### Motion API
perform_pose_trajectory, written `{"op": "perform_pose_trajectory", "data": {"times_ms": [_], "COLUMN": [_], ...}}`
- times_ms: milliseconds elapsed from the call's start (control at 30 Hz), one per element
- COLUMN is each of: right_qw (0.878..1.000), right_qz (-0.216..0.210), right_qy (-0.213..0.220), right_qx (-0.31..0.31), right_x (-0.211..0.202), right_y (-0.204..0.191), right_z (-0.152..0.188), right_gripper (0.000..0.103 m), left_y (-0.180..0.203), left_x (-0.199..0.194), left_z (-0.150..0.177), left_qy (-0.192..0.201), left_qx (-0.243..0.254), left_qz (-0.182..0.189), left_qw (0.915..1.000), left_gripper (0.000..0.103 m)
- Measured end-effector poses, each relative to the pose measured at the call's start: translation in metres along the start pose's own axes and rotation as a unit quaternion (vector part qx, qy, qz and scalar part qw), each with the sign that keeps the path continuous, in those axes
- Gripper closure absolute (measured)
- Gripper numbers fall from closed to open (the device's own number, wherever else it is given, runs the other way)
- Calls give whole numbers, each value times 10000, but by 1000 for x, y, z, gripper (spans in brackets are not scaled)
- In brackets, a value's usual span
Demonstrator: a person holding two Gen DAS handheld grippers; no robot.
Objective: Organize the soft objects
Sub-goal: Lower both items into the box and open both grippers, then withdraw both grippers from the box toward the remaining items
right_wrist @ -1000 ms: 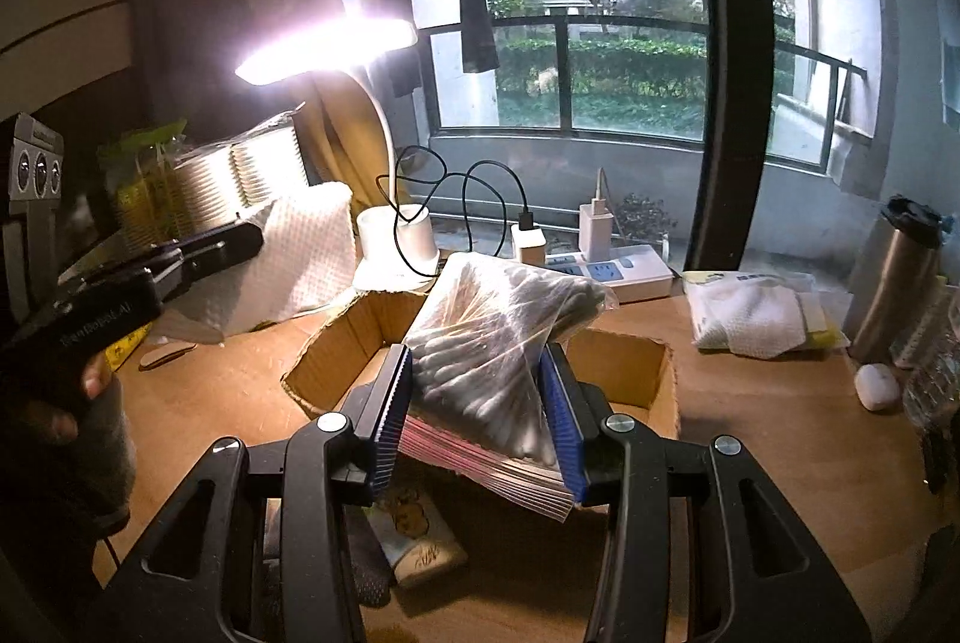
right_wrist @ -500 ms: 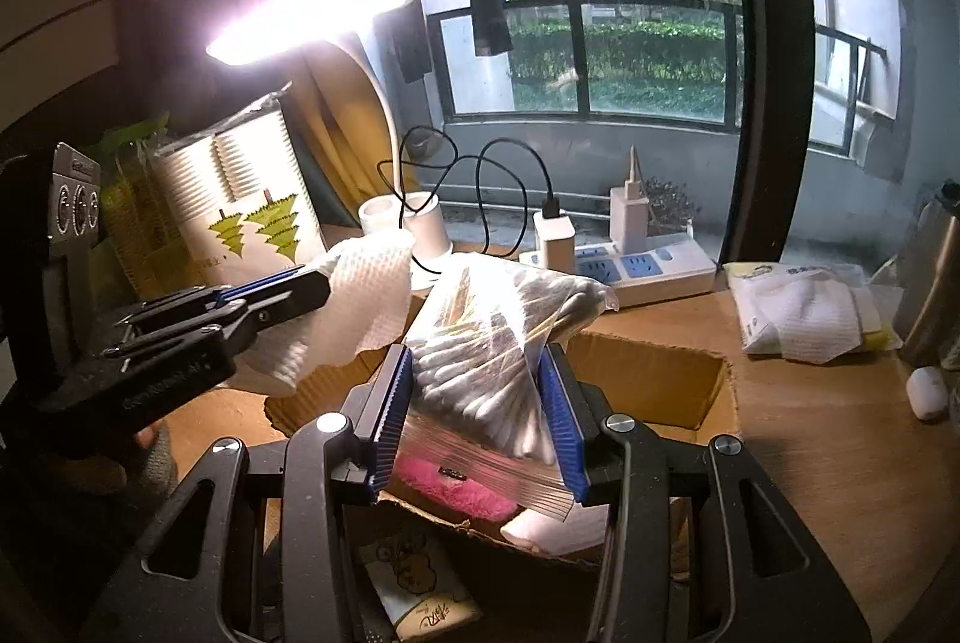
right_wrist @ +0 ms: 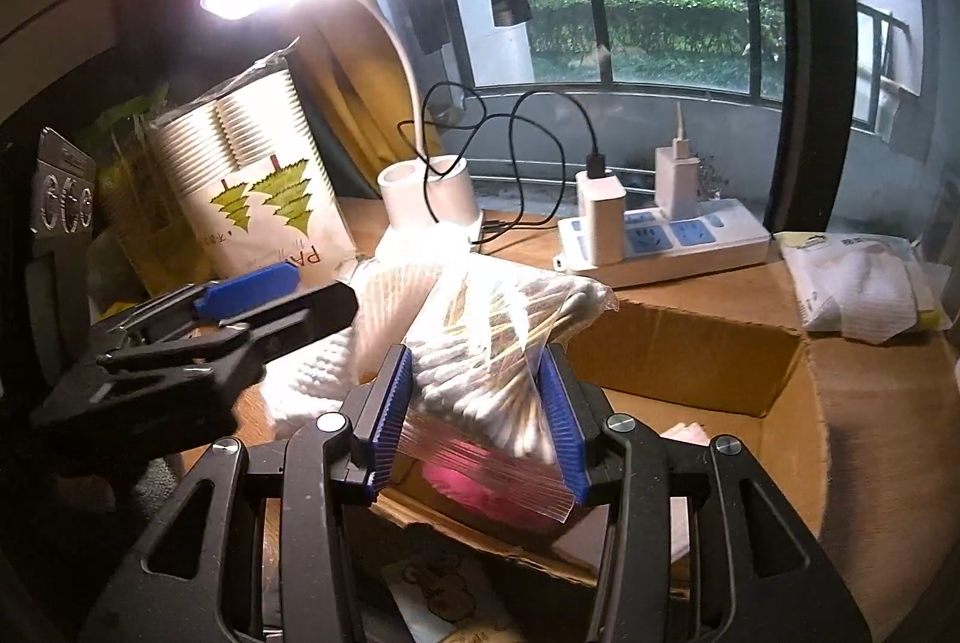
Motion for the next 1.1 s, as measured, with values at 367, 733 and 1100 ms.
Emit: {"op": "perform_pose_trajectory", "data": {"times_ms": [367, 733, 1100], "right_qw": [9999, 9990, 9986], "right_qz": [85, 69, 264], "right_qy": [-75, -439, -448], "right_qx": [21, 42, 9], "right_x": [5, 35, 31], "right_y": [-2, 1, 0], "right_z": [3, 14, 14], "right_gripper": [57, 57, 46], "left_y": [-26, -30, -24], "left_x": [35, 57, 36], "left_z": [20, 39, 29], "left_qy": [-682, -1194, -931], "left_qx": [-150, -136, -87], "left_qz": [-450, -531, -507], "left_qw": [9965, 9913, 9943], "left_gripper": [32, 32, 32]}}
Point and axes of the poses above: each gripper's, at about its wrist camera, not at the fingertips, and x roughly the way its jaws point, y to its right, z to its underside, the point moved 1 cm from there along x, roughly the way its jaws point, and after that the axes turned 1 degree about -z, right-handed, at the moved point
